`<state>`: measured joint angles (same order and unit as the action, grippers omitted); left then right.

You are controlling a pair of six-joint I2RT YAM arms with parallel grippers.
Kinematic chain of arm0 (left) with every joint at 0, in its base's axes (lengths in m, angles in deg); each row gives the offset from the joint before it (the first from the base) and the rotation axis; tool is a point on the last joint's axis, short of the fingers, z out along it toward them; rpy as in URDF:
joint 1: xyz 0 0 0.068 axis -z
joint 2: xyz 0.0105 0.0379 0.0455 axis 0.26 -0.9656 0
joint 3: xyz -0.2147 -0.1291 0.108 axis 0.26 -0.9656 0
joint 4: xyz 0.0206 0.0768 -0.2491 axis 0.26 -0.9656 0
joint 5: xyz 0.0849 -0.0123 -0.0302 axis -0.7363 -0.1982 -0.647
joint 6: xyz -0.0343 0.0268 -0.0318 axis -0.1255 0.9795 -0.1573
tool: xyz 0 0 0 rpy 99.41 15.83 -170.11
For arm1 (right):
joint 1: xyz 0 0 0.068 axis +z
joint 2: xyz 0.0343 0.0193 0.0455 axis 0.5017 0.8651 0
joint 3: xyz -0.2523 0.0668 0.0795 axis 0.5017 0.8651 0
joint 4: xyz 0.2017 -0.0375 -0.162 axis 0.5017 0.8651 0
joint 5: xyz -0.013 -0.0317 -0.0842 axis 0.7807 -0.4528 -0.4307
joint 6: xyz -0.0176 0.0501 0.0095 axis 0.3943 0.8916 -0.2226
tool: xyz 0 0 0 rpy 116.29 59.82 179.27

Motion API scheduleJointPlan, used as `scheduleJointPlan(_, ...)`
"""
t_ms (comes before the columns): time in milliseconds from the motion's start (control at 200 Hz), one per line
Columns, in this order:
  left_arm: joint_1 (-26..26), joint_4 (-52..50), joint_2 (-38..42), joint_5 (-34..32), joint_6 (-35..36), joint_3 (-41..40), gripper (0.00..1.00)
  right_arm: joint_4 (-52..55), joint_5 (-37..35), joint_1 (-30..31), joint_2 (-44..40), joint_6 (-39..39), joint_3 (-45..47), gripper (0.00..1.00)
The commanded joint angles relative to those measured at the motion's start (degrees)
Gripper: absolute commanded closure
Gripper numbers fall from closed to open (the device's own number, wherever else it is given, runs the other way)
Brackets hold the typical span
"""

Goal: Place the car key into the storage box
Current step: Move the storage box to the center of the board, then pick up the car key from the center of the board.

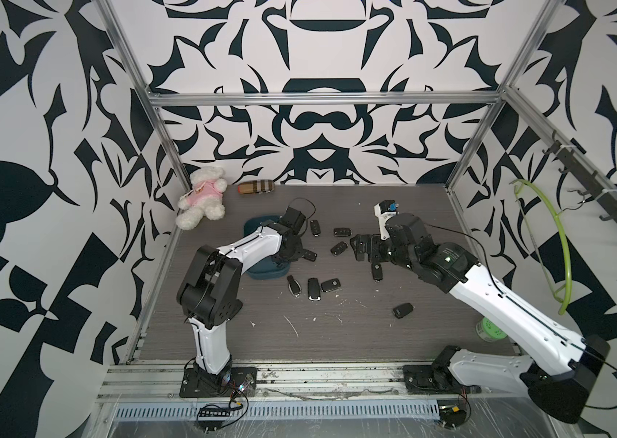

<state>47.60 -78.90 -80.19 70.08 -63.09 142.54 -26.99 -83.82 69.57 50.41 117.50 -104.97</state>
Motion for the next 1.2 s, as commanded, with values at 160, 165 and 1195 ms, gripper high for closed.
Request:
scheduleJointPlan(160, 6.6, 0.6, 6.7, 0.3, -8.0, -10.7, 0.81, -1.7, 2.9, 0.3, 0.2, 2.6, 2.9, 0.0)
scheduleJointPlan(165, 6.8, 0.6, 6.8, 0.3, -8.1, -10.9, 0.81, -1.7, 2.9, 0.3, 0.2, 2.6, 3.0, 0.0)
scheduleJointPlan(1195, -6.7, -8.6, 25.8, -8.0, -4.8, -3.9, 0.01, -5.2, -6.0, 9.7, 17.2, 5.4, -4.7, 0.0)
